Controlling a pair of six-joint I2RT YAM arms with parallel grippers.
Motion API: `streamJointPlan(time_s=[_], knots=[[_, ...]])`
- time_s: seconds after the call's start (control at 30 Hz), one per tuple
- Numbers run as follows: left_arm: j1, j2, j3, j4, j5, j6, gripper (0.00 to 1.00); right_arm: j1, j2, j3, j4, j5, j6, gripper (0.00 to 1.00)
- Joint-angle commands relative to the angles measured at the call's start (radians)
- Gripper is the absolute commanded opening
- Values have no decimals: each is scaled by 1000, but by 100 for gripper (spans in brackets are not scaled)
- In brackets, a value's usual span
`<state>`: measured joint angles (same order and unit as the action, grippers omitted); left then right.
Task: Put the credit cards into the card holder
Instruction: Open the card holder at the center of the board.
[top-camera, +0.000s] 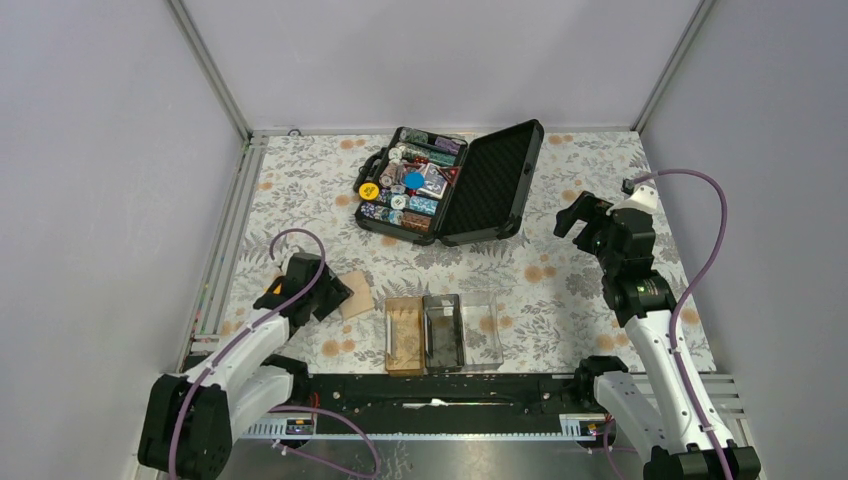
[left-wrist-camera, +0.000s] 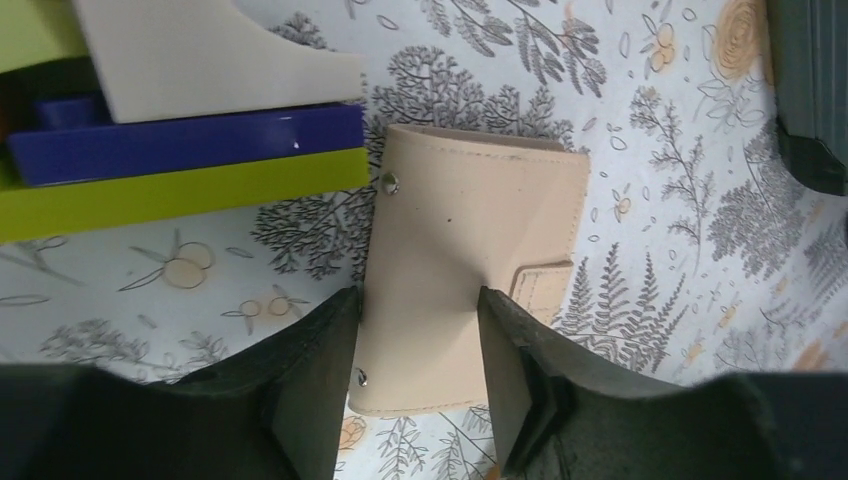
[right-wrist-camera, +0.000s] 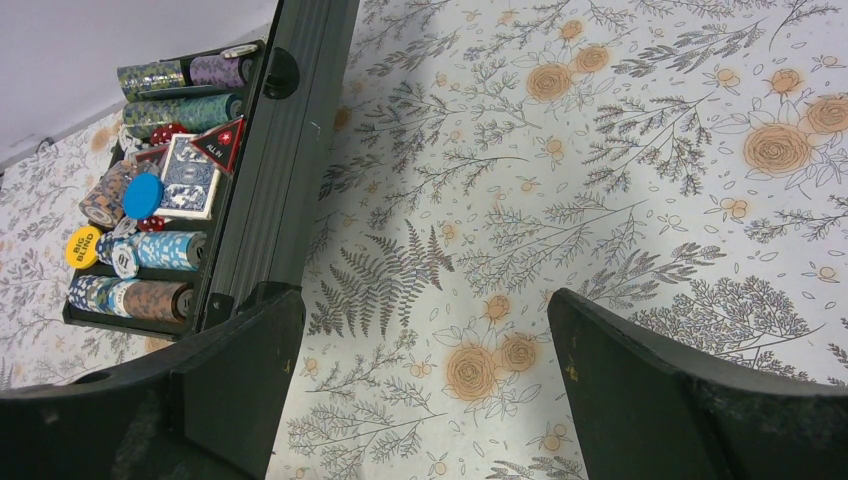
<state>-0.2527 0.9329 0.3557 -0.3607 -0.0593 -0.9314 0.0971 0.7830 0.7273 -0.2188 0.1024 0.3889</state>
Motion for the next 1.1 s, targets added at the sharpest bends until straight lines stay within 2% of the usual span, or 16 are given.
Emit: streamJointPlan(time_s=[0.0,0.1,0.3,0.43,0.57,0.67,0.87,1.07], knots=[[12,48,-33,132,118,12,47,-4,-1,0,37,-19,-18,99],[14,83,-38,143,120,12,40,-3,-4,0,36,-19,-20,99],[18,89,-49,143,95,1,16,-4,-1,0,36,-20,-20,99],[18,40,-30,107,64,18,0,-4,-1,3,35,-28,-20,99],[19,-56,-5,80,26,40,0,-3,1,15,30,-50,-25,99],[20,-148,19,73,18,64,0,-3,13,47,17,-150,-44,99],[23,-299,122,20,-14,139,0,-3,66,137,19,-460,-51,95],[23,-366,283,57,93,273,0,2,159,250,168,-826,59,94]])
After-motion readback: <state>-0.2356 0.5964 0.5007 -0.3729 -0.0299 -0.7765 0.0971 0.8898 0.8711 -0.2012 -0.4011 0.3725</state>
